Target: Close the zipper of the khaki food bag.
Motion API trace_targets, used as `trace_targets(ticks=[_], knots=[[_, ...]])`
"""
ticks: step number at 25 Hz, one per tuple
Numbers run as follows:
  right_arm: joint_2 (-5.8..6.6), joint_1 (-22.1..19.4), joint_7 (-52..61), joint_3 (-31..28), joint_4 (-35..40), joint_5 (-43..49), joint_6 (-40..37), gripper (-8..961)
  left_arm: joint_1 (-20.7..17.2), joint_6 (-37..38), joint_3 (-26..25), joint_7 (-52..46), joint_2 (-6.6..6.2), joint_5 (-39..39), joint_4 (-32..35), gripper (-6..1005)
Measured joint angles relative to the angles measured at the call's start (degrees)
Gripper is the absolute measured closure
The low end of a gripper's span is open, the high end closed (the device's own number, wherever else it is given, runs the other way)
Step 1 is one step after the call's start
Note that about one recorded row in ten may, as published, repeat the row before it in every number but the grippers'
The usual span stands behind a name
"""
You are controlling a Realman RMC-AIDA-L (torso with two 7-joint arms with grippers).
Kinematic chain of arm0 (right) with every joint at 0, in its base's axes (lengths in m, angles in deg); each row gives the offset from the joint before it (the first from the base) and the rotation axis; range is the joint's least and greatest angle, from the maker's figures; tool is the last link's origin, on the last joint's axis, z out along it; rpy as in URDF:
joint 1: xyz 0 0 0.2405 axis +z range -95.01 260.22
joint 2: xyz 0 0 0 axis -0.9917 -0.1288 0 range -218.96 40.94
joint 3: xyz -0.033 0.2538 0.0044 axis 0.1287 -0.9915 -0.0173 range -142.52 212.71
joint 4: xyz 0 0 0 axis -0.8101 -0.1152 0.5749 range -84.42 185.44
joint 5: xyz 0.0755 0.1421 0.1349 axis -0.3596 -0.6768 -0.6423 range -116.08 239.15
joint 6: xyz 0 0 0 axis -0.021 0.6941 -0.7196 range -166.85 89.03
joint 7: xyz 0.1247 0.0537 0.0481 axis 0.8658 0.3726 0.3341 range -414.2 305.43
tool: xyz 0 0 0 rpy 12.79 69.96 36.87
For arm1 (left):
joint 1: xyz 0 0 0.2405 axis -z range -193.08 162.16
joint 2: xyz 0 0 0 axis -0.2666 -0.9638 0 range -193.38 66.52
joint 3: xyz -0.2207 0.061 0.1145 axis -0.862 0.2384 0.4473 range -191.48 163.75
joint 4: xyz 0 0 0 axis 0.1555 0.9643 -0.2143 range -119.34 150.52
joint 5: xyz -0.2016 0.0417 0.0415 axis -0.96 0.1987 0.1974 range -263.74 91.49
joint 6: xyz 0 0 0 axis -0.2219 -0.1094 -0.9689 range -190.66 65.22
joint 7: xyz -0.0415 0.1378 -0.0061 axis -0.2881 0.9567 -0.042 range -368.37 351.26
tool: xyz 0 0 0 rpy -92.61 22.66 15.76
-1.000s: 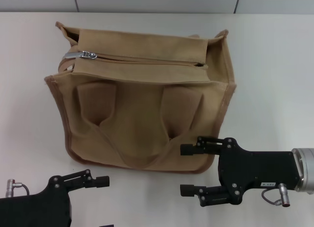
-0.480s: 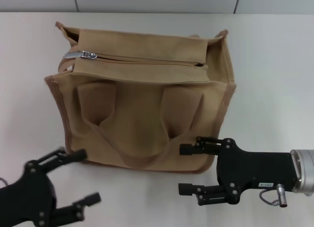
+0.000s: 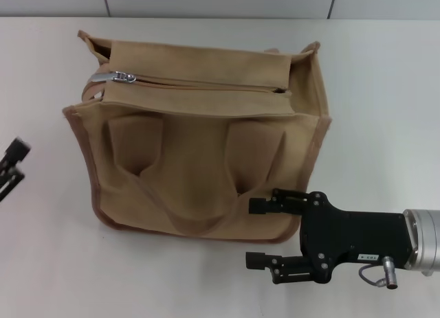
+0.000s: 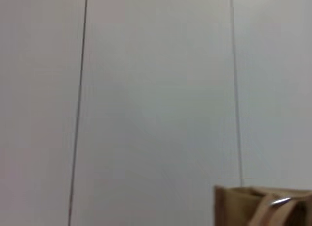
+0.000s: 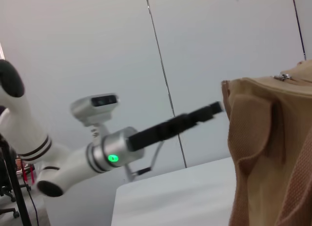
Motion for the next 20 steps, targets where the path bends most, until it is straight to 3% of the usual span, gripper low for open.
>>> trace_targets(ticks=[6, 10, 20], knots=[[0.01, 0.56, -1.92, 0.28, -2.34, -0.85, -0.07, 160, 6.01, -7.73, 1.96, 1.09, 0.23, 0.45, -1.59, 212], [0.00, 0.33, -2.40, 0.10, -2.96, -0.88, -0.10, 161, 9.10, -10.43, 7.64, 3.10, 0.24, 0.42, -1.82, 216], [0.00, 0.12, -2.50, -0.03, -3.55, -0.88, -0.03, 161, 11.72, -8.85, 5.54, 3.13, 0.42, -3.79, -4.37, 226]])
